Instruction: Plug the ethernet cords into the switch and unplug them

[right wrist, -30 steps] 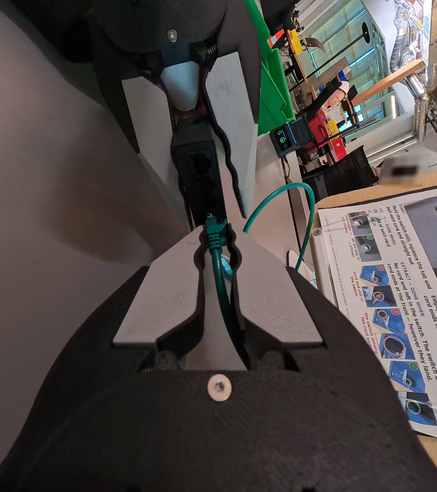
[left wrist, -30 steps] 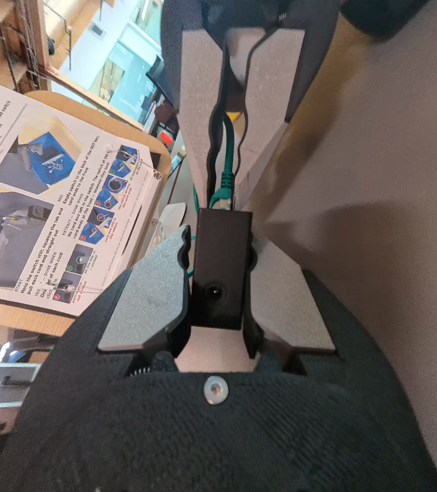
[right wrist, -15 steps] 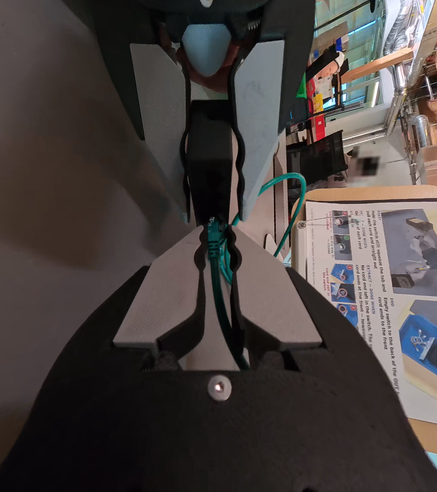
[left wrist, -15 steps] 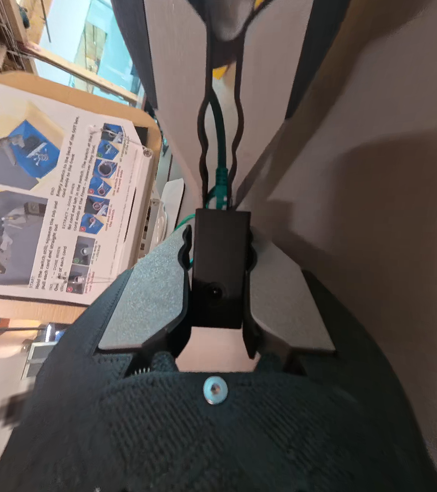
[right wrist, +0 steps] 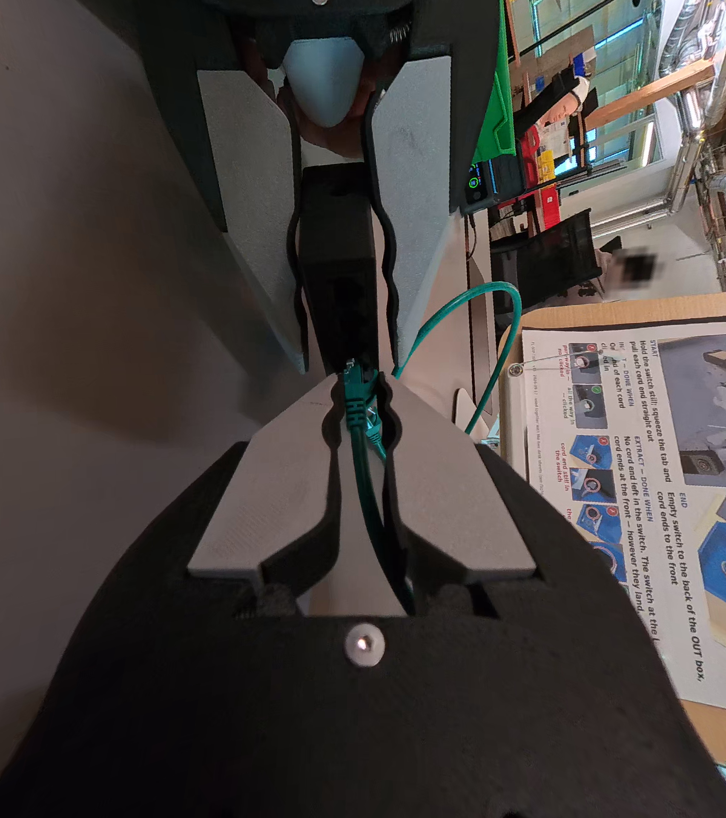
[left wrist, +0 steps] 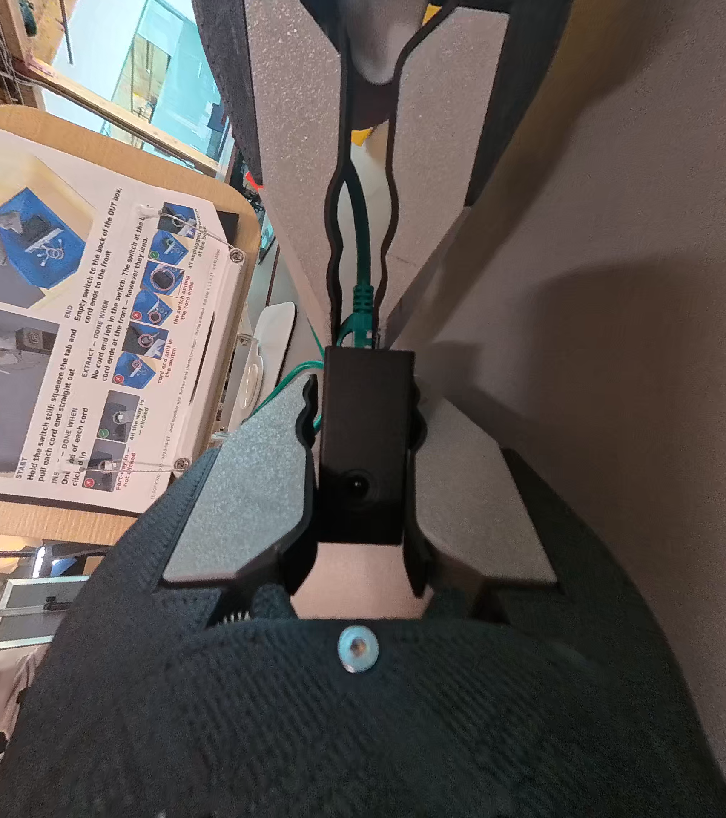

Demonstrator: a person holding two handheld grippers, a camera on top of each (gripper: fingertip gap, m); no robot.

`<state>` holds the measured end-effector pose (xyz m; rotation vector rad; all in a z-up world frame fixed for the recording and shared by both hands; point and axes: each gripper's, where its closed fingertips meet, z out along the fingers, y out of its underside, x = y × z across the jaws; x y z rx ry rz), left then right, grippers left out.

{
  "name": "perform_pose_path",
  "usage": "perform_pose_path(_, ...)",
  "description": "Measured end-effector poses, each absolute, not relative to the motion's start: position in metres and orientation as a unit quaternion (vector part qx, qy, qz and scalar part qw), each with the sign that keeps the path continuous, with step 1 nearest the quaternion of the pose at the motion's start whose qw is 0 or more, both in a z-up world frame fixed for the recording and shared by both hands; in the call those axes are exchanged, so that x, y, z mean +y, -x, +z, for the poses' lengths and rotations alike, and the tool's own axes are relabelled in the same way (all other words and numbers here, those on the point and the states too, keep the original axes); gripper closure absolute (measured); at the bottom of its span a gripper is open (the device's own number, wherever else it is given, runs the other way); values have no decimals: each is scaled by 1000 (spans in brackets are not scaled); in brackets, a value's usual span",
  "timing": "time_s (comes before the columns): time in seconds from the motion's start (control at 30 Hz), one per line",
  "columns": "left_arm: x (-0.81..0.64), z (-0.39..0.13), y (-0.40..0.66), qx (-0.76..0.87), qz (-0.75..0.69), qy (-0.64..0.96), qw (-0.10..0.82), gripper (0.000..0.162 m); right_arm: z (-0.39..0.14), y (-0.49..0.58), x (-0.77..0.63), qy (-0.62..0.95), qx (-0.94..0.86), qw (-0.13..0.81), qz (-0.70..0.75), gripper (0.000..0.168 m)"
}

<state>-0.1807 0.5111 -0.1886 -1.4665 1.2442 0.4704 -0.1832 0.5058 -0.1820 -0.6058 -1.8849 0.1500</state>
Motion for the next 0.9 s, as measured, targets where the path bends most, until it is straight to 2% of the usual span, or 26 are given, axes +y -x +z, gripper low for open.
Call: perform_pose_path(0.9, 508, -172, 180, 507, 191, 606, 583, 124, -167, 178, 505, 279, -779, 550, 112, 157)
